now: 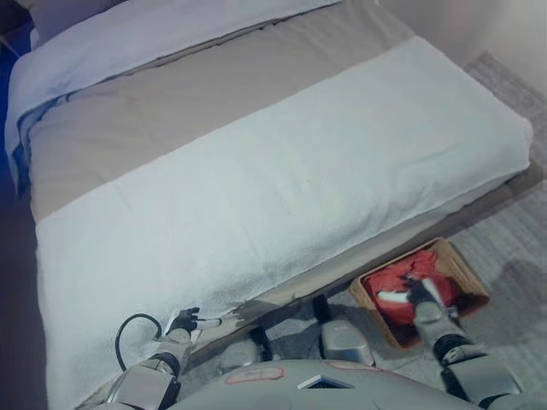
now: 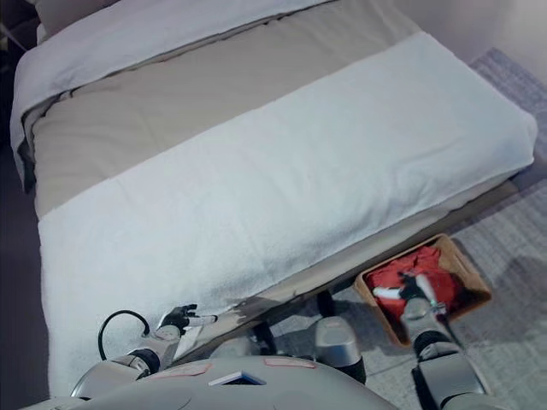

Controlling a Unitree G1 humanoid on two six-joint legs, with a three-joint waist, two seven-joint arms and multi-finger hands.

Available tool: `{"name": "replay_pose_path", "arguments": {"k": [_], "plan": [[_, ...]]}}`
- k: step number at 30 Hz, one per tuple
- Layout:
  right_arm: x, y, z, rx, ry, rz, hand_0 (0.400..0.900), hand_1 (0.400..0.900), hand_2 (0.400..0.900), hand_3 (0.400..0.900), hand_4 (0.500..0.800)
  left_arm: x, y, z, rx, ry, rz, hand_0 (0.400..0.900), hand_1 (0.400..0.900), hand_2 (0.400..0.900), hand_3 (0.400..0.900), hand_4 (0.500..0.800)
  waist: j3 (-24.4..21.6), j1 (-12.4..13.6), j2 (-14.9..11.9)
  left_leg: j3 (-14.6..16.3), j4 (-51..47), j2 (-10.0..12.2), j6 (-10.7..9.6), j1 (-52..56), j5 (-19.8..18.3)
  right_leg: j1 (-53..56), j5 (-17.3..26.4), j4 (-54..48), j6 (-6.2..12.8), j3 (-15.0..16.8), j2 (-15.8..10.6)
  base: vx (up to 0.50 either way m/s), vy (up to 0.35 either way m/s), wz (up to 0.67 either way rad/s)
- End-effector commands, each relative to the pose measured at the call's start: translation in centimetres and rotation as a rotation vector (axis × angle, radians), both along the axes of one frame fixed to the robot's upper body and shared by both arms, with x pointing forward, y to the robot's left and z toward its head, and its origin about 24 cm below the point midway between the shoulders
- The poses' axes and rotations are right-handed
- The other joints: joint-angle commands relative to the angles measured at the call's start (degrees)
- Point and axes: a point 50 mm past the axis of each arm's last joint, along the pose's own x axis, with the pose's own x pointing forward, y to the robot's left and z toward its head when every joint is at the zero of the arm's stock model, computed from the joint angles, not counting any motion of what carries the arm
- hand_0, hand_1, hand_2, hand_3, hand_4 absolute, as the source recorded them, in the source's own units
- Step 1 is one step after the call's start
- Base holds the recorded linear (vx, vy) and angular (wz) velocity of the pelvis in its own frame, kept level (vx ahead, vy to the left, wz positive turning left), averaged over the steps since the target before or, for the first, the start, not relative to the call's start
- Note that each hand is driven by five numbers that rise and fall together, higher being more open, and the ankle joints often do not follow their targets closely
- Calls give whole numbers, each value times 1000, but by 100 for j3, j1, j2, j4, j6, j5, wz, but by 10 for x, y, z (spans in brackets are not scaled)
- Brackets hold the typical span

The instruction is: Put the clothes on the bed into the basket.

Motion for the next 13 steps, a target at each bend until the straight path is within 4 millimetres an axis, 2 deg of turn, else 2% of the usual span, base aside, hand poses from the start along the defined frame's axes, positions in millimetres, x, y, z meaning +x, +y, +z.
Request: {"name": "replay_pose_path", "arguments": {"k": [1,3,5,13], "plan": [[-10,-3,-4,-14,44,-70,900,900,900,900,800,15,19,9,91,-35,-37,900,900,900,900,800,-326,74,-201,148,43,-456,315,557,-639,-309,17,55,374,355,-24,-51,65,-15],[-22,8,-11,-4,110,-38,900,900,900,900,800,34,15,15,93,-98,-67,900,900,900,900,800,-307,75,-246,147,43,-477,346,587,-658,-314,34,73,392,395,-16,-47,62,-10],[-25,10,-13,2,130,-14,900,900,900,900,800,47,10,19,77,-140,-95,900,900,900,900,800,-322,80,-287,148,43,-492,362,601,-662,-309,51,91,401,413,-22,-31,56,-2],[-33,10,-15,5,186,17,900,900,900,900,800,36,13,15,78,-82,-131,900,900,900,900,800,-341,104,-378,146,43,-524,416,681,-710,-289,91,119,422,463,-25,-17,30,-6]]}}
